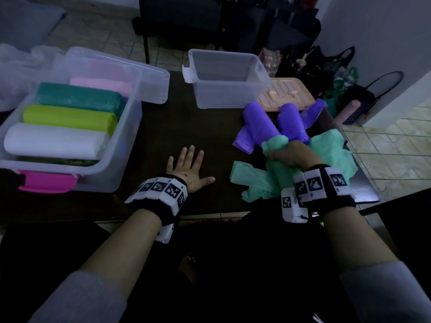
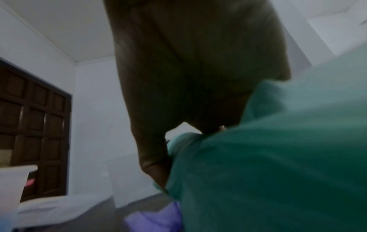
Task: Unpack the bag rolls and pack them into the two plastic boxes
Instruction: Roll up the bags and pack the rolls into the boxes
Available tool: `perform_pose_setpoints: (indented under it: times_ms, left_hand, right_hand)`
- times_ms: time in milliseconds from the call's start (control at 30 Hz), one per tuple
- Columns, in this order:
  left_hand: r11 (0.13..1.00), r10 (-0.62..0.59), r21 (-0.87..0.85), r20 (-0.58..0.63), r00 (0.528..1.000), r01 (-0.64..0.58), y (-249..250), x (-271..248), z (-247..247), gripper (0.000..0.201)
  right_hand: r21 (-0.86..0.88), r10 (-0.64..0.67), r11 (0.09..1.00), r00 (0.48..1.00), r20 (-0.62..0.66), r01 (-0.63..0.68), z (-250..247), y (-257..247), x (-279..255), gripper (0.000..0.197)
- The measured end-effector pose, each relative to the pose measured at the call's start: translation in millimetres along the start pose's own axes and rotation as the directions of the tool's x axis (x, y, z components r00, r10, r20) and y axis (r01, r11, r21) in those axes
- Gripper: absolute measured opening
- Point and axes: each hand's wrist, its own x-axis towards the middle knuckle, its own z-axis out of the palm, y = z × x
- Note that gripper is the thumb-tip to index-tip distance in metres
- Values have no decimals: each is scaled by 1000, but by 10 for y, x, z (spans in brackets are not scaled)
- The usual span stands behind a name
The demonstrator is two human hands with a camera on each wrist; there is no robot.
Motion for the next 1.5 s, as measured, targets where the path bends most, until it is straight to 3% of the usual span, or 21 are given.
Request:
perform_pose_setpoints:
  times_ms: [233, 333, 433, 567, 667, 733, 900, 1067, 1133, 1200, 1267, 1400, 1500]
  left_hand:
    - [1000, 6, -21, -19, 1000, -6, -1, 0, 5, 84]
    - [1000, 6, -20, -29, 1000, -7, 5, -5, 12, 84]
    - [999, 38, -32, -24, 999, -39, -13, 4, -35, 86]
    - [987, 86, -128, -108, 990, -100, -180, 1, -172, 89]
    - [984, -50, -179, -208, 977, 12, -347, -51, -189, 94]
    - [972, -134, -218, -196, 971, 90, -464, -65, -167, 99]
    - [957, -157, -271, -191, 969, 101, -638, -23, -159, 109]
    - [947, -141, -313, -203, 969, 73, -690, 3, -301, 116]
    - [937, -168, -336, -203, 965, 93, -692, -4, -353, 110]
    - [937, -200, -334, -262, 944, 105, -663, 1, -381, 81]
    - [924, -261, -358, -332, 907, 135, -590, -8, -424, 50]
    - [846, -400, -503, -385, 832, 174, -469, -18, -507, 34]
    - [784, -451, -586, -314, 835, 203, -505, 19, -544, 46]
  right_hand:
    - [184, -51, 980, 989, -141, 77, -364, -116, -12, 61]
    - [267, -161, 943, 975, -150, 197, -445, -342, -64, 54]
    - [168, -318, 923, 932, -171, 346, -382, -660, -117, 54]
    - [-128, -531, 841, 847, -17, 525, -68, -1101, -91, 68]
    - [-221, -549, 789, 819, 166, 574, 246, -1354, 15, 73]
    - [-254, -548, 760, 799, 247, 599, 445, -1479, 73, 72]
    - [-309, -552, 713, 776, 305, 629, 816, -1626, 136, 70]
    - [-102, -636, 728, 723, 271, 678, 623, -1476, 215, 83]
    - [-56, -686, 716, 717, 127, 695, 519, -1387, 246, 64]
    - [-7, -682, 731, 731, -5, 682, 443, -1321, 254, 34]
    - [-9, -660, 751, 751, 8, 660, 412, -1283, 227, 23]
    - [-74, -615, 768, 765, 190, 636, 469, -1237, 121, 36]
    - [-241, -596, 728, 766, 240, 642, 515, -1237, 30, 57]
